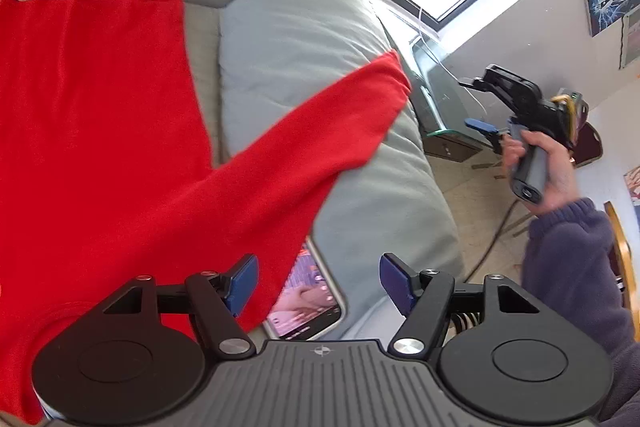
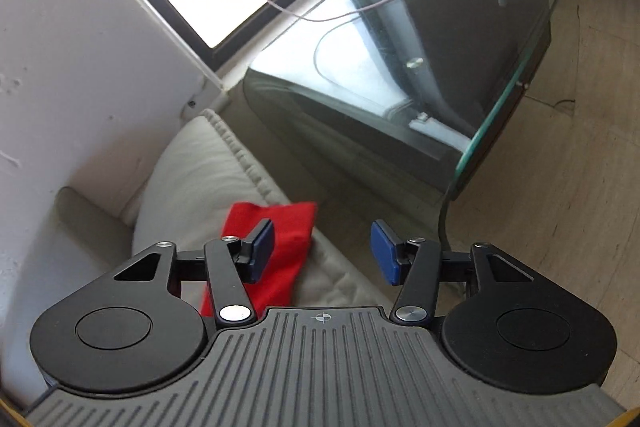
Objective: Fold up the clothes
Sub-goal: 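Open the right gripper and release the stretched sleeve onto the sofa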
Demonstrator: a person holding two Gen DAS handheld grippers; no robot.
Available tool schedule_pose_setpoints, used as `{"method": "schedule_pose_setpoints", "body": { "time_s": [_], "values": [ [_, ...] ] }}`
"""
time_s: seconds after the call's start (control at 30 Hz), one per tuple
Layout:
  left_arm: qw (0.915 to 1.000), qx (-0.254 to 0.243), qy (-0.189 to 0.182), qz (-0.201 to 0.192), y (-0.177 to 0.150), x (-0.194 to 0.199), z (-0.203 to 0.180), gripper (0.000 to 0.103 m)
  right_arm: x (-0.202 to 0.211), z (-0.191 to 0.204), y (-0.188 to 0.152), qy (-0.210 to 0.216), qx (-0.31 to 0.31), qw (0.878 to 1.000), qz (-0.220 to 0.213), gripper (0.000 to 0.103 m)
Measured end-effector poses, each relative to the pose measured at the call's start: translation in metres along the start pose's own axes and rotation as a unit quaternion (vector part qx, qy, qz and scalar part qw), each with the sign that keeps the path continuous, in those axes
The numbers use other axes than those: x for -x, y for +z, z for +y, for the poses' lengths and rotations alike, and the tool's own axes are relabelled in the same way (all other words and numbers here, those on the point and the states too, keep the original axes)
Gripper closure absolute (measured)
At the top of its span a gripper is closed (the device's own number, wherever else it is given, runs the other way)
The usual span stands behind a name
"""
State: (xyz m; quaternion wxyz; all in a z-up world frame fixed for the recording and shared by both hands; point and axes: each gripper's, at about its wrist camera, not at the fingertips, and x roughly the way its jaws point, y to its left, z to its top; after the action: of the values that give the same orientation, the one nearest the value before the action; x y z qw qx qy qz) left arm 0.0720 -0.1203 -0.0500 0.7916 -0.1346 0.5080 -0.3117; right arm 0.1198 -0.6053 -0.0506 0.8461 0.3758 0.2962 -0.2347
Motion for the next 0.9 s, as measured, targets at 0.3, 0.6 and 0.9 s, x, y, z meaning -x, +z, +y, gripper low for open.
{"method": "schedule_pose_setpoints", "body": {
  "time_s": [0.3, 0.6, 0.9],
  "values": [
    [0.9907, 0.049, 0.125, -0.025, -0.053, 0.055, 0.058, 0.037, 0.075, 0.003, -0.121, 0.130, 0.040, 0.979, 0.151, 0.022],
    [0.9868, 0.105, 0.121, -0.025, -0.084, 0.069, 0.078, 0.037, 0.026, 0.015, -0.214, 0.138, 0.085, 0.963, 0.215, 0.069],
    [0.9864, 0.111, 0.115, -0.036, -0.088, 0.072, 0.079, 0.037, -0.005, 0.041, -0.242, 0.147, 0.153, 0.961, 0.176, 0.085]
  ]
}}
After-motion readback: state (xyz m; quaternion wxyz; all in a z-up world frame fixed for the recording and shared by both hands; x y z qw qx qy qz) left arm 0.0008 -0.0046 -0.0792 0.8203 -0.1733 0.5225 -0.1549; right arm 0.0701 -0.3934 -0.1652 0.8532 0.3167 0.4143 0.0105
